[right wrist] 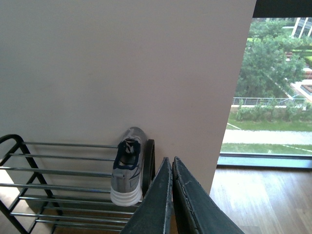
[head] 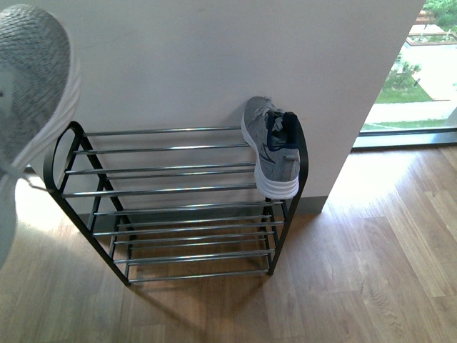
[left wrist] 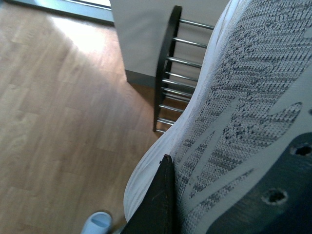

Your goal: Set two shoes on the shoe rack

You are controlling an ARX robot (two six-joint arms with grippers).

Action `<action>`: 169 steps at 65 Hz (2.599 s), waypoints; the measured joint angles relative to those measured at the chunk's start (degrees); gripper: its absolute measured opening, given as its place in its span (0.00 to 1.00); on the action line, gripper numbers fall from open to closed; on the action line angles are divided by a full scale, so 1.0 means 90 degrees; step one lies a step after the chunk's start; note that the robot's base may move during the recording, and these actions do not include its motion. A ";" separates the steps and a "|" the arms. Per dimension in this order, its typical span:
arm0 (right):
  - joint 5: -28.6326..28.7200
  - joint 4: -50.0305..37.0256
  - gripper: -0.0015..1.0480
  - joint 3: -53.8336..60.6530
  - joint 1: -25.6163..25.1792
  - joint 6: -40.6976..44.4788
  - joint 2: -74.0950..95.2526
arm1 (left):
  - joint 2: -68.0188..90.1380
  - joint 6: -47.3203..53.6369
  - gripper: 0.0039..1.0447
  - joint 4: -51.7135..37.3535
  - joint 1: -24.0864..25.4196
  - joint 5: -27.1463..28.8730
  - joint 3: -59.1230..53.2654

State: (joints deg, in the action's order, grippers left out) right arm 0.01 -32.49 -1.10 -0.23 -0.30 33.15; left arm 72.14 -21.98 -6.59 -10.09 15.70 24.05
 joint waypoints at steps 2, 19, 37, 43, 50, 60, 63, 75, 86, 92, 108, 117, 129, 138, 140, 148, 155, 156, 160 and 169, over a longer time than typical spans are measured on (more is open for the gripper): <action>0.0000 0.0112 0.02 0.0002 0.0000 -0.0002 -0.0119 | 0.0396 -0.0078 0.01 -0.0148 -0.0015 -0.0126 0.0199; 0.0000 0.0935 0.02 0.0002 0.0002 -0.0002 -0.1001 | 0.3456 -0.1044 0.01 -0.0197 -0.0406 -0.0772 0.2341; 0.0000 0.1656 0.02 0.0002 0.0002 0.0000 -0.1739 | 0.5955 -0.2098 0.01 0.0546 -0.0988 -0.1270 0.4981; 0.0000 0.1897 0.02 0.0002 0.0002 -0.0002 -0.1984 | 0.6766 -0.2390 0.01 0.0833 -0.1190 -0.1501 0.5933; 0.0000 0.2093 0.02 0.0002 0.0002 -0.0002 -0.2178 | 0.7414 -0.2501 0.01 0.1214 -0.1328 -0.1581 0.6776; 0.0000 0.2358 0.02 0.0002 0.0002 0.0000 -0.2441 | 0.8293 -0.2528 0.01 0.1817 -0.1443 -0.1644 0.8085; -0.0002 0.2443 0.02 0.0005 0.0002 -0.0002 -0.2526 | 0.8575 -0.2531 0.01 0.2064 -0.1452 -0.1654 0.8558; -0.0002 0.3558 0.02 0.0002 0.0002 0.0000 -0.3587 | 0.9323 -0.2535 0.01 0.2718 -0.1445 -0.1732 0.9887; -0.0002 0.3589 0.02 0.0002 0.0002 0.0000 -0.3636 | 0.9809 -0.2254 0.07 0.3126 -0.1479 -0.1848 1.0722; -0.0002 0.3589 0.02 0.0002 0.0002 0.0000 -0.3648 | 0.9804 -0.2157 0.22 0.3121 -0.1479 -0.1848 1.0734; -0.0002 0.3589 0.02 0.0002 0.0002 0.0000 -0.3648 | 0.8971 -0.2035 0.62 0.2288 -0.1479 -0.1610 0.9544; -0.0002 0.3589 0.02 0.0002 0.0002 0.0000 -0.3648 | 0.7730 -0.1916 0.85 0.1583 -0.1467 -0.1083 0.8201; -0.0002 0.3589 0.02 0.0002 0.0002 0.0000 -0.3648 | 0.5714 -0.1625 0.91 0.0510 -0.1328 -0.0571 0.6008; -0.0005 0.3589 0.02 0.0002 0.0002 0.0000 -0.3648 | 0.3900 -0.1307 0.91 0.0066 -0.0913 -0.0068 0.4109; -0.0005 0.3589 0.02 0.0002 0.0002 0.0000 -0.3648 | 0.3514 -0.1209 0.91 0.0017 -0.0797 -0.0049 0.3762; -0.0005 0.3589 0.02 0.0002 0.0002 0.0000 -0.3648 | 0.1637 -0.0644 0.91 0.0090 -0.0299 0.0219 0.2363; -0.0002 0.3589 0.02 0.0002 0.0002 0.0000 -0.3648 | -0.0593 -0.0117 0.91 0.0848 0.0022 0.0525 0.1251; -0.0002 0.3589 0.02 0.0002 0.0002 0.0000 -0.3648 | -0.0886 -0.0061 0.91 0.0988 0.0053 0.0544 0.1124; -0.0002 0.3589 0.02 0.0002 0.0002 0.0000 -0.3648 | -0.2047 0.0131 0.91 0.1642 0.0209 0.0539 0.0682; -0.0002 0.3589 0.02 0.0002 0.0002 0.0000 -0.3648 | -0.2973 0.0274 0.91 0.1899 0.0287 0.0508 0.0474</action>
State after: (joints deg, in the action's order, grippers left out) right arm -0.01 -0.19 -1.08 -0.21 -0.30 0.32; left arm 45.39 -19.51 10.50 -7.51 20.27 28.32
